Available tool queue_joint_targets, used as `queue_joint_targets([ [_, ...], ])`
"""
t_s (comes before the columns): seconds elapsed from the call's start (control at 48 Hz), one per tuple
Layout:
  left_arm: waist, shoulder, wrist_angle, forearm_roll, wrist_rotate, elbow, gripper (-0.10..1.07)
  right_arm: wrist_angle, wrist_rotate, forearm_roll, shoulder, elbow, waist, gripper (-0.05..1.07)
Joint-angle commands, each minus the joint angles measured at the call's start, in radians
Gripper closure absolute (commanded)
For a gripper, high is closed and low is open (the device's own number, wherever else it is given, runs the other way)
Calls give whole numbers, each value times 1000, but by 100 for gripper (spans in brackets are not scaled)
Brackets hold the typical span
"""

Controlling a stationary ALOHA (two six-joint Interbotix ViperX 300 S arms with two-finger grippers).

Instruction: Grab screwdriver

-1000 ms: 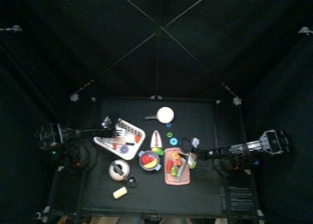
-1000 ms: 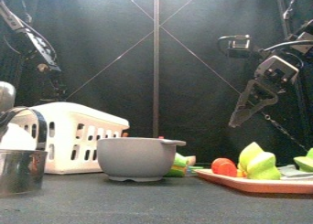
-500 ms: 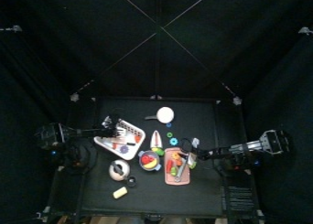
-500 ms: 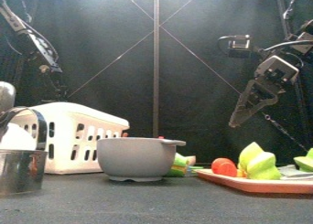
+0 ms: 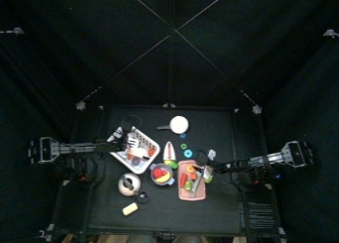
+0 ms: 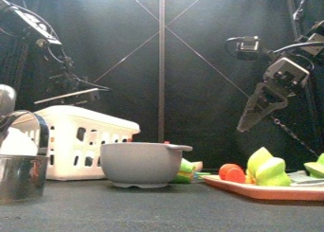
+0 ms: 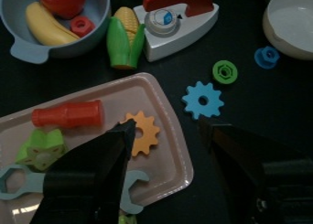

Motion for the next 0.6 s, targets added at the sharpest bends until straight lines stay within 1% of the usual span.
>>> queue_joint_targets([
  [0.0,-3,-40,17,20,-2,5,52,-2,0,0,-9,-23,-2,12],
  [0.188,-5,-95,78,40,-8,29,52,-2,0,-3,-8,-23,-2,12],
  [0.583,-6,-107,80,41,-8,35,52,0,0,-5,-8,-23,-3,12],
])
